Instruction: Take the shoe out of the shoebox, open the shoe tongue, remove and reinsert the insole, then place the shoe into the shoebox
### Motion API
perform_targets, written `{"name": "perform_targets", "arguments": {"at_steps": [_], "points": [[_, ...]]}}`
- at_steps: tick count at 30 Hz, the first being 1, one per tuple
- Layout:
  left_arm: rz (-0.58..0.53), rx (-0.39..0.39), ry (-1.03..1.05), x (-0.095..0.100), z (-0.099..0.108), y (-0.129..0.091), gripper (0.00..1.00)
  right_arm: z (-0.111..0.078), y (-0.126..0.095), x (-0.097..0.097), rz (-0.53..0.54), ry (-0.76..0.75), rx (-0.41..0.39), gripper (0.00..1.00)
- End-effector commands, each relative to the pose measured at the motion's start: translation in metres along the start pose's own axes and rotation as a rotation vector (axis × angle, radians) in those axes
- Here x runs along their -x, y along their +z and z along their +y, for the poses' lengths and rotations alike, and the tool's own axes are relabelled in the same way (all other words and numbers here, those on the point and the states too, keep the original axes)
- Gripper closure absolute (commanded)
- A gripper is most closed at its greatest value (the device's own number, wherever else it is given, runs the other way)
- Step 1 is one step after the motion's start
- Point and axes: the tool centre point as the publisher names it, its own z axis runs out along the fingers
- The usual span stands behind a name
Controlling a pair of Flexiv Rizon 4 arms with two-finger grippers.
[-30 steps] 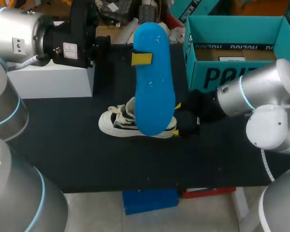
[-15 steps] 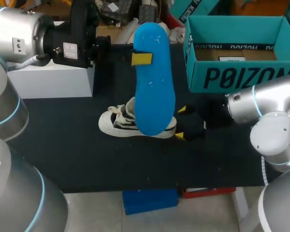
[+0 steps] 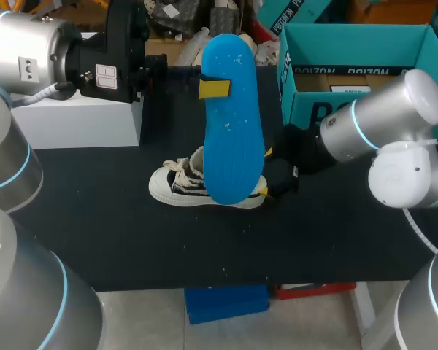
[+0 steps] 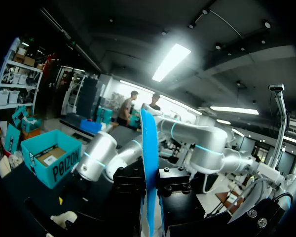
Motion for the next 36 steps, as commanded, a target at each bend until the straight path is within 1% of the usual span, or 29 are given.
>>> {"name": "perform_targets", "arguments": {"at_steps": [1, 4, 11, 17, 20, 24, 30, 31, 34, 36], "points": [[-0.001, 0.001, 0.000, 0.000, 0.001, 0.000, 1.00, 0.020, 0.013, 0.007, 0.010, -0.053, -0.581, 0.00], [-0.001, 0.001, 0.000, 0.000, 0.001, 0.000, 1.00, 0.028, 0.020, 0.009, 0.018, -0.070, -0.640, 0.00], [-0.001, 0.001, 0.000, 0.000, 0.001, 0.000, 1.00, 0.041, 0.034, 0.011, 0.041, -0.082, -0.718, 0.00], [-0.001, 0.001, 0.000, 0.000, 0.001, 0.000, 1.00, 0.052, 0.045, 0.014, 0.053, -0.086, -0.735, 0.00], [-0.001, 0.001, 0.000, 0.000, 0.001, 0.000, 1.00, 0.058, 0.049, 0.015, 0.060, -0.092, -0.761, 0.00], [-0.001, 0.001, 0.000, 0.000, 0.001, 0.000, 1.00, 0.064, 0.055, 0.017, 0.063, -0.090, -0.786, 0.00], [-0.001, 0.001, 0.000, 0.000, 0.001, 0.000, 1.00, 0.071, 0.061, 0.019, 0.066, -0.088, -0.799, 0.00], [-0.001, 0.001, 0.000, 0.000, 0.001, 0.000, 1.00, 0.072, 0.062, 0.020, 0.068, -0.089, -0.801, 0.01], [-0.001, 0.001, 0.000, 0.000, 0.001, 0.000, 1.00, 0.073, 0.066, 0.020, 0.080, -0.087, -0.811, 0.10], [-0.001, 0.001, 0.000, 0.000, 0.001, 0.000, 1.00, 0.073, 0.068, 0.020, 0.081, -0.087, -0.814, 0.11]]}}
